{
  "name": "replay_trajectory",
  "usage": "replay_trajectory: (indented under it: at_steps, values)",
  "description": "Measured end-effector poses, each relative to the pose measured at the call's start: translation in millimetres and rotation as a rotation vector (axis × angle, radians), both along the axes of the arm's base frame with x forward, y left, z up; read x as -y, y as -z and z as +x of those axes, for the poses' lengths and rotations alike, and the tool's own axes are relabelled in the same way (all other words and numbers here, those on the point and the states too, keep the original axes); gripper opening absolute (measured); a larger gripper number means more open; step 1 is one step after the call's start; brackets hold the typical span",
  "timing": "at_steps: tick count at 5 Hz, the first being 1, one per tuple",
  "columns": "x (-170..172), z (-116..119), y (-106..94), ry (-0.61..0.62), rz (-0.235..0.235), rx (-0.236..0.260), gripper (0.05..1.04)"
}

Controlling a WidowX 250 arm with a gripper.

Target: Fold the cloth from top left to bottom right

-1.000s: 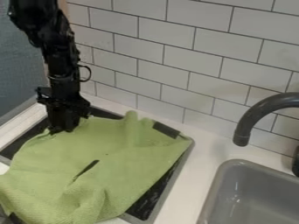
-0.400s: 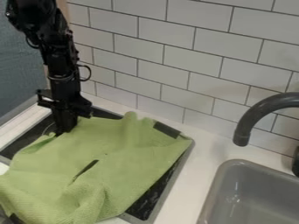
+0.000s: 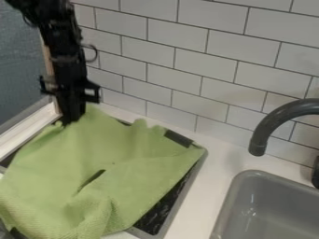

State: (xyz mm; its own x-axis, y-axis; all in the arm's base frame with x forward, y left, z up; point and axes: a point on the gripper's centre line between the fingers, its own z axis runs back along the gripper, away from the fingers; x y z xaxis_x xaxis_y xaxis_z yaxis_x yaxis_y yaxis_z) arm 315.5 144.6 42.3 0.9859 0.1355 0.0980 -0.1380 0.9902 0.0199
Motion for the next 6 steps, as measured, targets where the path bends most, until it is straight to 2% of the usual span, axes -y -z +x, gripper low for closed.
replay_trajectory:
  at_steps: [1, 2, 3, 4, 5, 6]
  values:
    - [24, -10, -17.6, 0.037, -0.044, -0.022, 0.064]
    - [48, -23, -25.2, 0.112, -0.048, -0.024, 0.064]
    - [73, -40, -22.2, 0.193, -0.056, -0.036, 0.064]
    - [90, -55, -9.8, 0.258, -0.091, -0.078, 0.064]
    - [109, -70, 5.7, 0.353, -0.1, -0.115, 0.064]
    - [114, -81, 23.3, 0.367, -0.091, -0.124, 0.064]
